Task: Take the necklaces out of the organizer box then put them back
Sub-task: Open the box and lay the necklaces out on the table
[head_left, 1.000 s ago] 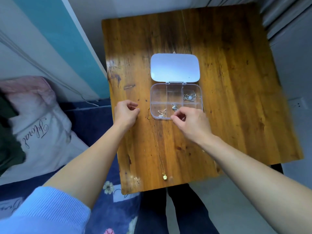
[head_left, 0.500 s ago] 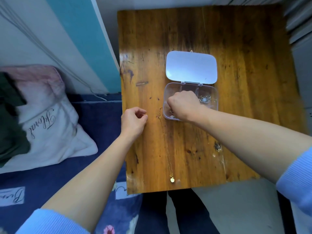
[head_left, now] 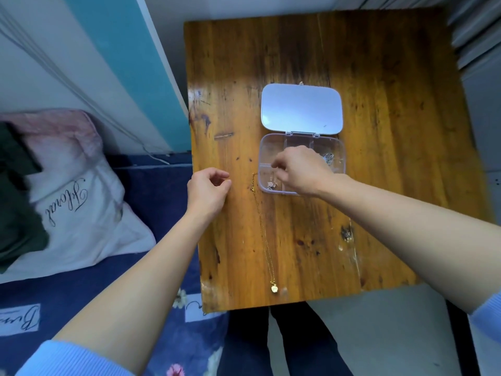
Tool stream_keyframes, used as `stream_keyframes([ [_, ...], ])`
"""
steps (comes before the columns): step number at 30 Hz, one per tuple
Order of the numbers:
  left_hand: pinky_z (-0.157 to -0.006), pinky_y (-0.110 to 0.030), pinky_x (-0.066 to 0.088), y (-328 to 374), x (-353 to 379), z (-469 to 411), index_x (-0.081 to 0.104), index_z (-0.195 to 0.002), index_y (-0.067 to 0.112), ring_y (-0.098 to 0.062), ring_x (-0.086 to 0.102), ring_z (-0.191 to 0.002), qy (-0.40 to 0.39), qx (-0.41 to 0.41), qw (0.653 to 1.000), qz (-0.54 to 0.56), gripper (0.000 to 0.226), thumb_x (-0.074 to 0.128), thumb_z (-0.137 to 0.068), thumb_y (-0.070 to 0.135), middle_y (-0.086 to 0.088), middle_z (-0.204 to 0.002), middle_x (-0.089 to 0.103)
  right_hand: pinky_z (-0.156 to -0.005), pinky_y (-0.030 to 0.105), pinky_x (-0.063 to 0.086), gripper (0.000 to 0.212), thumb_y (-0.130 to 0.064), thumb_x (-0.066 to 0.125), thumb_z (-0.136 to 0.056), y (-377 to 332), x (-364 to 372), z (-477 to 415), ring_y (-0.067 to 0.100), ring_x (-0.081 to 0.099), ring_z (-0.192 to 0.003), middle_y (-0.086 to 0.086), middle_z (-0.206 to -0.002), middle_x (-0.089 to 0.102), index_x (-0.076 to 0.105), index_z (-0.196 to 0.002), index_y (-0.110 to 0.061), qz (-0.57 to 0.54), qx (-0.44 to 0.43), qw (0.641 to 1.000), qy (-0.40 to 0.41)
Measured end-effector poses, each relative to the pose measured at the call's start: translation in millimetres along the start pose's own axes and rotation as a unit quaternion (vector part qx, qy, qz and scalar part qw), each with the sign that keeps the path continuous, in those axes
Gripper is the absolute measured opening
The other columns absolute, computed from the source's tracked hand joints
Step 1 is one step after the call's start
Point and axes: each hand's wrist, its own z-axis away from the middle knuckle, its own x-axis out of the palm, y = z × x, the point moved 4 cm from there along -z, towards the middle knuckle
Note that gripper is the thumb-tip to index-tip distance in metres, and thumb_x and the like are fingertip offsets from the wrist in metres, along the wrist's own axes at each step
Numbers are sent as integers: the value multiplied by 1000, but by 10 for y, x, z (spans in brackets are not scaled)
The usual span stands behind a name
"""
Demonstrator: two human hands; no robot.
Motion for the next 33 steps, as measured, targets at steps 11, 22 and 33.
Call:
stream_keyframes([
  [11,-84,-33,57,687,373,101,74,-97,13,-18,68,-87,-44,127,991,-4,14,63,-89,10,-1,-88,72,-47,19,43,12,-9,63,-91,585,-288,472,9,63,-70,0,-82,71,74,-88,-14,-441,163,882,22],
  [22,-87,-42,51,928,1076,140,71,-111,16,-30,61,-105,-139,238,921,-276,23,61,-90,18,-8,-112,68,-44,20,39,12,-5,63,-87,895,-125,691,10,62,-62,1,-71,73,73,-89,-13,-628,222,745,36],
  [33,-60,-17,47,942,789,117,77,-83,11,-6,61,-63,-143,183,966,-109,10,71,-86,19,2,-67,68,-45,20,43,18,-2,59,-77,1167,-112,813,12,61,-60,-1,-60,66,72,-71,-14,-701,266,652,115],
])
